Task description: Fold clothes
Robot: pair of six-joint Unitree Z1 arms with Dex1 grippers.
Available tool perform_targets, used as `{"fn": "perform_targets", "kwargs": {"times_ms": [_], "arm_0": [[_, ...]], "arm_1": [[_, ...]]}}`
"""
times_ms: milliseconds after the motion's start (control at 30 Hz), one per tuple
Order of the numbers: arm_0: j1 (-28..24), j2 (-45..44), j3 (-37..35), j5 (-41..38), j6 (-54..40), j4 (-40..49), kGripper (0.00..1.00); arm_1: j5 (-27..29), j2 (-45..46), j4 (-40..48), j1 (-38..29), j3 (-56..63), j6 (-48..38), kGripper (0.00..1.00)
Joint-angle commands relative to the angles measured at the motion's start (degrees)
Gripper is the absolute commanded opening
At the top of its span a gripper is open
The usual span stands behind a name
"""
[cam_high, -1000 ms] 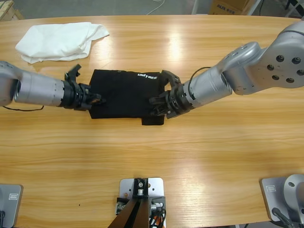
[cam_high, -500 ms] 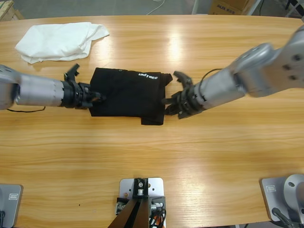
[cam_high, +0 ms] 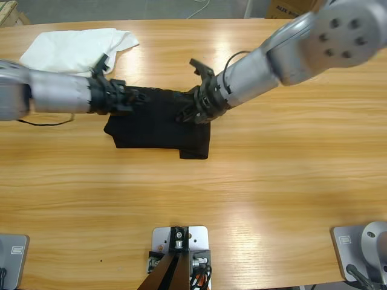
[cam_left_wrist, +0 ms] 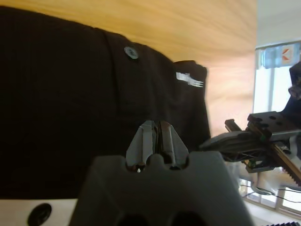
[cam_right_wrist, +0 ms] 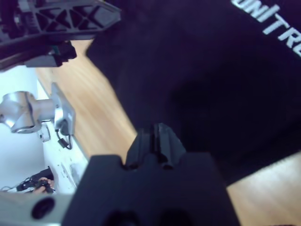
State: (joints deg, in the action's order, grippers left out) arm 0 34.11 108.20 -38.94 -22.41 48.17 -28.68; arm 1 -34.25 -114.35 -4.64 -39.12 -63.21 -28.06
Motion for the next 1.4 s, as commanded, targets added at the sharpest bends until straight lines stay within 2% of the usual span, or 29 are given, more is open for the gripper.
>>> {"fn": "perform_targets", "kwargs": {"times_ms": [33,333,600,733,867,967,1000,1033,1100,1167,1200,1233,1267,1300,1333,1367,1400], "arm_0": [[-0.3,8.9,7.4,-3.6,0.3,-11.1,0.0],[0.6,10.5,15.7,-2.2,0.1,-15.3,0.0],[0.5,9.3,15.9,-1.9,0.3,-18.7,0.0],[0.4,7.6,16.0,-2.2,0.6,-20.0,0.0],[0.4,4.2,15.0,-2.7,1.6,-22.2,0.0],[0.1,-0.8,14.5,-2.7,2.1,-22.2,0.016],[-0.1,-3.0,14.4,-2.6,2.1,-22.1,0.423],[-0.4,-5.2,14.3,-2.6,2.1,-21.9,0.725],[-0.7,-10.4,13.6,-2.2,1.6,-18.4,0.836],[-1.0,-14.1,12.5,-1.5,1.6,-13.0,0.838],[-1.1,-17.1,10.7,0.0,1.4,-6.4,0.838],[-1.1,-19.9,8.3,1.9,0.9,1.2,0.839],[-1.1,-22.3,5.3,4.2,-0.3,10.4,0.839],[-1.1,-24.3,1.7,7.1,-2.0,20.5,0.839],[-1.0,-25.8,-1.7,10.2,-4.0,29.6,0.839],[-1.0,-26.8,-4.7,12.8,-5.9,37.1,0.857],[-1.0,-27.3,-7.2,14.8,-8.0,43.3,0.941]], "arm_1": [[-1.3,-6.6,3.0,3.0,0.8,1.6,0.0],[2.7,-6.7,2.1,4.1,2.6,2.1,0.0],[11.1,-5.9,-5.5,6.2,3.6,2.1,0.0],[12.6,-4.2,-5.8,6.6,4.4,2.2,0.0],[15.5,0.6,-7.9,6.8,4.8,2.2,0.0],[16.4,8.4,-10.4,6.9,4.6,2.1,0.0],[16.8,11.3,-12.4,6.7,4.1,2.1,0.0],[17.1,14.2,-14.5,5.7,3.0,2.1,0.0],[17.5,18.4,-18.4,2.6,0.6,1.9,0.0],[19.9,20.2,-22.7,-1.5,-2.2,1.7,0.0],[22.6,19.9,-26.8,-3.5,-4.9,1.7,0.029],[26.6,18.4,-32.7,-5.5,-9.0,1.4,0.545],[32.3,15.7,-40.1,-7.4,-14.1,-0.2,0.927],[37.5,12.1,-47.6,-8.8,-20.3,-2.5,0.993],[40.7,8.5,-53.7,-9.7,-26.9,-4.6,1.0],[41.4,4.9,-57.9,-10.3,-33.1,-5.9,1.0],[41.3,1.8,-60.4,-10.9,-38.7,-6.9,1.0]]}}
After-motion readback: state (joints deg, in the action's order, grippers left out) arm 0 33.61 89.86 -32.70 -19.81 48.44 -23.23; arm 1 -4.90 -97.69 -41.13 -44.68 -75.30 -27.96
